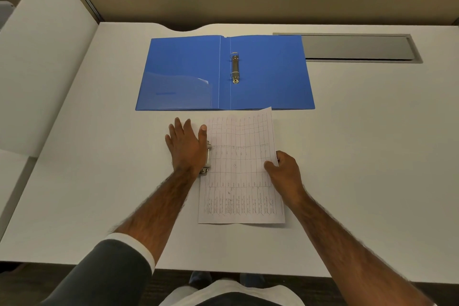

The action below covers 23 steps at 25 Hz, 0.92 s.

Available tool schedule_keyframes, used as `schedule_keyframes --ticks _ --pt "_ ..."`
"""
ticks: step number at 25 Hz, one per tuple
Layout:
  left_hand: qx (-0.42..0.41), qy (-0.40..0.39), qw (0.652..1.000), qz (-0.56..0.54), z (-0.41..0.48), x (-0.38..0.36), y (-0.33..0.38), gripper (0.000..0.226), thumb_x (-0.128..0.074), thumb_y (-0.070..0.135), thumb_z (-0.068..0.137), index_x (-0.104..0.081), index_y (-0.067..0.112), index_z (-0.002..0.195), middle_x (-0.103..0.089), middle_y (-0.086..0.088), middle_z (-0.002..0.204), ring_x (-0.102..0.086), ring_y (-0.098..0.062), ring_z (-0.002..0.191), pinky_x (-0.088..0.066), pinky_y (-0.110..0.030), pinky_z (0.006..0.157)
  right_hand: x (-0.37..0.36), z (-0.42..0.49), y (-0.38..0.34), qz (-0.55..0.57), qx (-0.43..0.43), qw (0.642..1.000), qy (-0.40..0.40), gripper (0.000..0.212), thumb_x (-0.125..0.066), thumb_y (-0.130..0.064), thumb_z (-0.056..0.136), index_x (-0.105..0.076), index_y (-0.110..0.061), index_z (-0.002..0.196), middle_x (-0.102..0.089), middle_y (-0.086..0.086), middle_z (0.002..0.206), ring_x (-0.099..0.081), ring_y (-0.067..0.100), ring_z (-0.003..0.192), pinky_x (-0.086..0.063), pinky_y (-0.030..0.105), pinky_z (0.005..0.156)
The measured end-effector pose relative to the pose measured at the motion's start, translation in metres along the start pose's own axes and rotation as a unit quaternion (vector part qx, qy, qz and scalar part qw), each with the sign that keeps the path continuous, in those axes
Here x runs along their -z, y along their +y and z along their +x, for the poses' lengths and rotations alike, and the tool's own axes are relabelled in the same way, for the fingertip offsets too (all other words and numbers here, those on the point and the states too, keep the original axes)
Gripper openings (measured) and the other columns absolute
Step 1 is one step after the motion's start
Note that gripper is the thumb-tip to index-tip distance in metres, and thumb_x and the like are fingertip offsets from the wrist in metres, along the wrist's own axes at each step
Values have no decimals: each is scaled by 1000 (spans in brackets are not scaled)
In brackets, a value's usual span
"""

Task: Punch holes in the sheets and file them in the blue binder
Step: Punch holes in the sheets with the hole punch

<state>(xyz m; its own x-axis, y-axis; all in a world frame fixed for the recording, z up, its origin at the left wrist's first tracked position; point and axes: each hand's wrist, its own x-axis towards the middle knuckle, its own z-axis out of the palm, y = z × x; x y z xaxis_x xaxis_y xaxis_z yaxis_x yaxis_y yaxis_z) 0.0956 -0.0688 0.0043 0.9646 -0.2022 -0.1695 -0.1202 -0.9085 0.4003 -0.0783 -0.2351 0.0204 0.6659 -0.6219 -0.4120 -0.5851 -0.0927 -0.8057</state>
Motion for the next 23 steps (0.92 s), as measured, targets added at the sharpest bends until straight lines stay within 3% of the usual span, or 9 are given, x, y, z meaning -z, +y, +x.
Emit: schedule_keyframes --ticks 7,11,15,20,23 --pt "17 -14 1000 4 3 -4 -1 63 -14 51 101 -16 18 155 -3 -6 165 0 -29 151 3 -48 119 -1 1 0 -11 4 1000 7 12 -53 -22 95 -57 -17 105 -61 -7 114 -61 12 94 -51 19 76" --pt "21 -18 1000 6 4 -5 -1 60 -14 47 103 -15 17 155 -2 -7 165 1 -29 151 5 -48 119 -2 2 0 -11 1 1000 11 16 -52 -23 95 -58 -16 109 -63 -3 121 -63 16 100 -55 30 87" --pt "28 -19 999 11 5 -5 -1 61 -14 47 103 -14 17 156 -2 -7 165 1 -29 151 4 -49 119 -2 3 -1 -21 -3 1000 11 19 -52 -26 96 -57 -17 111 -62 -1 124 -62 16 101 -54 33 90" --pt "31 -20 999 21 5 -5 0 62 -14 48 102 -12 16 156 -1 -7 165 1 -30 151 4 -50 120 -3 4 -2 -35 -3 999 13 12 -52 -27 96 -53 -21 106 -60 -2 122 -58 13 97 -50 26 84" --pt "37 -21 999 28 4 -4 1 62 -14 47 103 -11 15 156 -1 -7 165 1 -30 151 4 -49 119 -4 5 -1 -36 -2 999 16 17 -52 -27 96 -56 -18 110 -61 -1 123 -60 15 100 -53 31 90"
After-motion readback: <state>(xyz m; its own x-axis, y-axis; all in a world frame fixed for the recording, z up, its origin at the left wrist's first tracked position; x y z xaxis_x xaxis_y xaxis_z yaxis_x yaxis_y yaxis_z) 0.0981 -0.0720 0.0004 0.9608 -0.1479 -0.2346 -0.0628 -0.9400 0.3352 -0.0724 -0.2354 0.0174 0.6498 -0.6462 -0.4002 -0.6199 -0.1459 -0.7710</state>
